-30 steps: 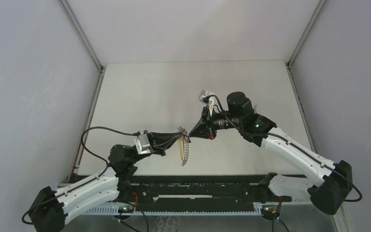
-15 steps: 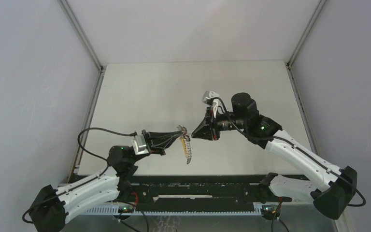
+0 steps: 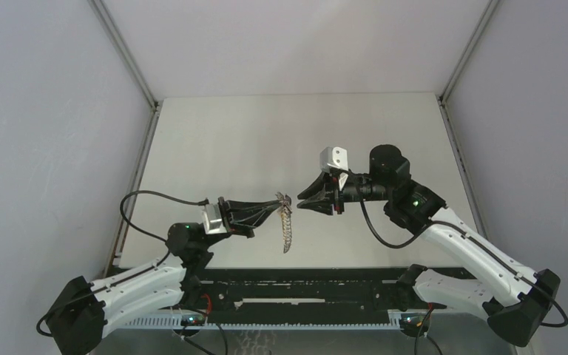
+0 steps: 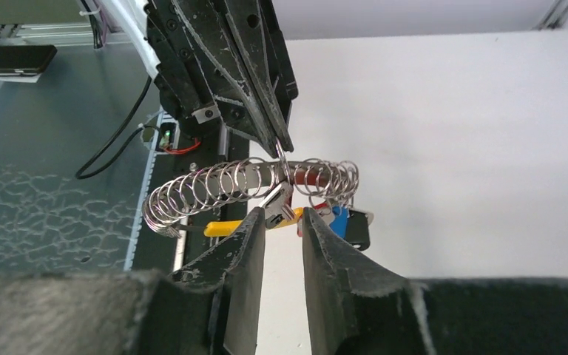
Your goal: Put the keys on the keyring
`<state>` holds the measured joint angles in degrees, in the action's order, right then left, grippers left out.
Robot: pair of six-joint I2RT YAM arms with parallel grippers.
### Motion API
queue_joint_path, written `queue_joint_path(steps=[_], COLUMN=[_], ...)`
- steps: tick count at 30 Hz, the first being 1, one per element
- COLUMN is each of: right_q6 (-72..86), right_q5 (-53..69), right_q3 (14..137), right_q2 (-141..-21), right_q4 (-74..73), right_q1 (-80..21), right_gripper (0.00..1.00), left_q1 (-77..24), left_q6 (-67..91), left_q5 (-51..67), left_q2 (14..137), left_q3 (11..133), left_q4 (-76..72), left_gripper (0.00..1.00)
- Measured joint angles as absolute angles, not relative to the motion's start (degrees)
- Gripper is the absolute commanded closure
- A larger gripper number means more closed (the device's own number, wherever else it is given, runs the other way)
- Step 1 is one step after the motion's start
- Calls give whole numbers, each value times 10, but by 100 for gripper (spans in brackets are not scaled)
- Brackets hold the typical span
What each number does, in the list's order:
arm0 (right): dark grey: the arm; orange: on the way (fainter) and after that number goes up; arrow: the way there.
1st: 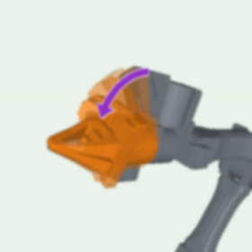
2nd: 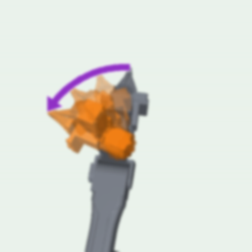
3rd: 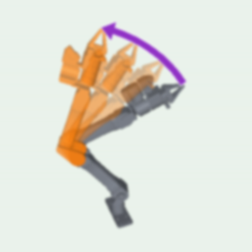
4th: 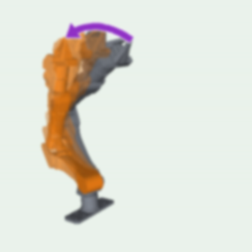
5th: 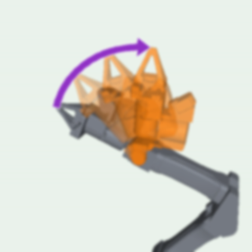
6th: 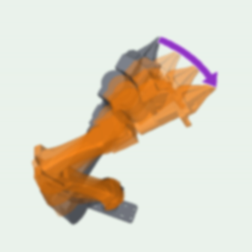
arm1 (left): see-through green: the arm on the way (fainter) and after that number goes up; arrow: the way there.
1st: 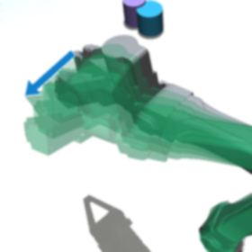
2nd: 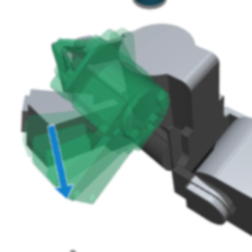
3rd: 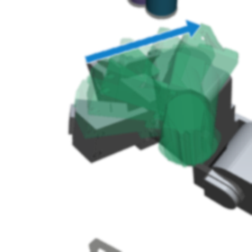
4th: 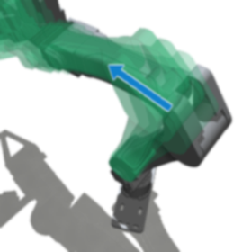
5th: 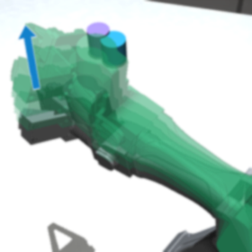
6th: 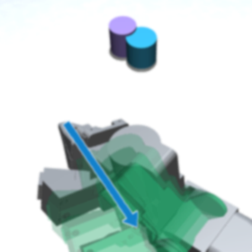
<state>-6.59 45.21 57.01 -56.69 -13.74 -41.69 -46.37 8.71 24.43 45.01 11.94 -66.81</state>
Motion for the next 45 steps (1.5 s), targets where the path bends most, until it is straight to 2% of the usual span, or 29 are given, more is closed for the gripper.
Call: queue_joint_path(steps=[11,23,27,31,39,45], right_q6=[-81,-81,-79,-76,-82,-115], right_q5=[489,527,528,528,529,510], right_q3=[570,571,570,571,594,662], right_q2=[-609,-617,-628,-635,-650,-681], right_q4=[-82,-59,-69,-71,-116,-237], right_q1=[-417,-420,-422,-424,-424,-425], right_gripper=[72,76,82,100,100,100], left_q1=[-464,-464,-464,-464,-464,-464], left_q6=[100,111,111,111,111,111], left_q5=[255,259,259,260,262,262], left_q2=[454,466,466,466,466,466], left_q3=[120,120,120,120,120,119], left_q4=[-689,-707,-708,-711,-713,-715], left_gripper=[100,100,100,100,100,100])
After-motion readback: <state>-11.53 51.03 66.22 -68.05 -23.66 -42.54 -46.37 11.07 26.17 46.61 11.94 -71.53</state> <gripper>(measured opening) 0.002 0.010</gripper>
